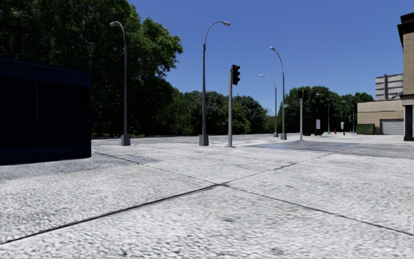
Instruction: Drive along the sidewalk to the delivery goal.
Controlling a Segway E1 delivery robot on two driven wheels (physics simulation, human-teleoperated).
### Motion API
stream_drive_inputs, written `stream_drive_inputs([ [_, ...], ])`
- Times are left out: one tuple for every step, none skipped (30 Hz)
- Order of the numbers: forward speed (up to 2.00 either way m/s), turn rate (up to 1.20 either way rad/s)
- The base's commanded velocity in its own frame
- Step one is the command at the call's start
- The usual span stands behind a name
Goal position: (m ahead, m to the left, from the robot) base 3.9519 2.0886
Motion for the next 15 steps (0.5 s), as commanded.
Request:
stream_drive_inputs([
  [2.00,0.29],
  [2.00,0.29],
  [2.00,0.29],
  [2.00,0.29],
  [2.00,0.29],
  [2.00,0.29],
  [2.00,0.29],
  [2.00,0.29],
  [2.00,0.29],
  [2.00,0.29],
  [2.00,0.36],
  [2.00,0.37],
  [2.00,0.39],
  [2.00,0.39],
  [2.00,0.43],
])
